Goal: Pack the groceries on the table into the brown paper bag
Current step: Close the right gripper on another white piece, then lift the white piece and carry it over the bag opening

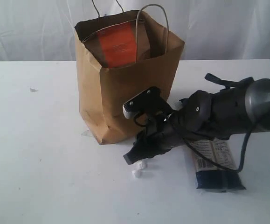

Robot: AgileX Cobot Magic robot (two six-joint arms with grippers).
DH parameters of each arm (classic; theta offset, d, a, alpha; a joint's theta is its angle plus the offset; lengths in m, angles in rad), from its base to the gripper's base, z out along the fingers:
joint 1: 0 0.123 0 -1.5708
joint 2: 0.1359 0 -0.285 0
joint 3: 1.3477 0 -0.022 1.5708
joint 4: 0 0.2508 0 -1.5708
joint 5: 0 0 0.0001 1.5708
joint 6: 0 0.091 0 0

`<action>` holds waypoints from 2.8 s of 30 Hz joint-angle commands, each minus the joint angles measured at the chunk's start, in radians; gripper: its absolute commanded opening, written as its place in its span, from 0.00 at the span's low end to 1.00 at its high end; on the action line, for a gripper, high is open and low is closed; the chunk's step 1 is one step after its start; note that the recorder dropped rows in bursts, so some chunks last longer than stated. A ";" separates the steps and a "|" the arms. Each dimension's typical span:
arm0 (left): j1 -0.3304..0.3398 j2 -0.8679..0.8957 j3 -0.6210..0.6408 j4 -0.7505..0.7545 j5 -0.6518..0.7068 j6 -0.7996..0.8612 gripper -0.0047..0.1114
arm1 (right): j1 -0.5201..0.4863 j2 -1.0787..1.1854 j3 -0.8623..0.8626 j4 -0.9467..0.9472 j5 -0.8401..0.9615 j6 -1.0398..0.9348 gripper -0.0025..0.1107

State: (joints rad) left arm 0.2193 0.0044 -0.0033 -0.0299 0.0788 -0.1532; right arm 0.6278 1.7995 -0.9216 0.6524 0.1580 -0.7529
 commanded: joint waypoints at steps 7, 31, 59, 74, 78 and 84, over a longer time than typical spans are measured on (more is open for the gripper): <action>-0.003 -0.004 0.003 0.003 -0.003 0.000 0.04 | 0.004 0.084 -0.083 0.004 0.066 -0.010 0.31; -0.003 -0.004 0.003 0.003 -0.003 0.000 0.04 | 0.011 0.129 -0.083 0.057 0.102 -0.010 0.02; -0.003 -0.004 0.003 0.003 -0.003 0.000 0.04 | 0.011 -0.187 -0.113 0.055 0.617 -0.019 0.02; -0.003 -0.004 0.003 0.003 -0.003 0.000 0.04 | 0.011 -0.468 -0.136 0.231 0.796 -0.054 0.02; -0.003 -0.004 0.003 0.003 -0.003 0.000 0.04 | 0.011 -0.531 -0.177 0.302 0.551 -0.058 0.02; -0.003 -0.004 0.003 0.003 -0.003 0.000 0.04 | 0.011 -0.509 -0.272 0.302 0.358 -0.056 0.02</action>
State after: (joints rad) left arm 0.2193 0.0044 -0.0033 -0.0299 0.0788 -0.1532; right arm 0.6391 1.2715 -1.1556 0.9416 0.5662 -0.7955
